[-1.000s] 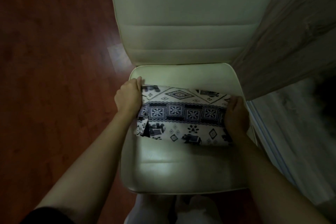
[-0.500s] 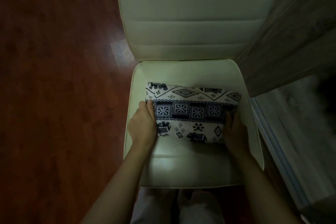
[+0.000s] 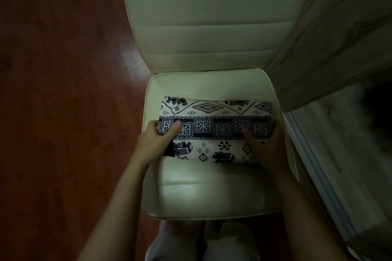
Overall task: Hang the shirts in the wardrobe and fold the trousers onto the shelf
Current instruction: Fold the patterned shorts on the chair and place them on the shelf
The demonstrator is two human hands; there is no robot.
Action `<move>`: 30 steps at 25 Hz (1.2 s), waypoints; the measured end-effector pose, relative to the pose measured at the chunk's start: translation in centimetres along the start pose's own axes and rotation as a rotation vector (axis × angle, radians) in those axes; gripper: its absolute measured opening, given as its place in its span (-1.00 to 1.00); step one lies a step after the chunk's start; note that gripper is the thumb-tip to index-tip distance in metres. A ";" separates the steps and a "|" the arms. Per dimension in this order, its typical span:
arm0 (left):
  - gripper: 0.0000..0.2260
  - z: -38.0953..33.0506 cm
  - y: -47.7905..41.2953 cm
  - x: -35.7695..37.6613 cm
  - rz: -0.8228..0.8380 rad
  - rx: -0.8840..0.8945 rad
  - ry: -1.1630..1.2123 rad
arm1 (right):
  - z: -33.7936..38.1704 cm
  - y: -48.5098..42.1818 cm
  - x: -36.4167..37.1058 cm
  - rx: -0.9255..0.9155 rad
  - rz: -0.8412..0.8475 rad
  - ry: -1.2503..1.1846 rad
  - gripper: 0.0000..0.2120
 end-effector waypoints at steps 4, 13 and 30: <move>-0.49 -0.8 -0.9 1.1 0.018 0.075 0.092 | 0.6 -0.4 1.6 -0.046 0.014 0.054 -0.22; -0.65 -9.0 3.5 -0.8 -0.015 0.316 0.217 | 8.1 3.7 -2.6 -0.135 -0.122 -0.216 -0.43; -0.29 -59.1 36.7 -19.3 0.154 1.163 0.358 | 55.8 26.2 -36.0 -0.777 -0.489 -0.239 -0.61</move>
Point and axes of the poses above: each hand's wrist, its own y-axis away from the middle knuckle, its own x-axis out of the palm, z = x × y, the point moved 7 cm from there along -y, towards the middle knuckle, and after that the axes turned 9 degrees about z, right-handed, at the moved point
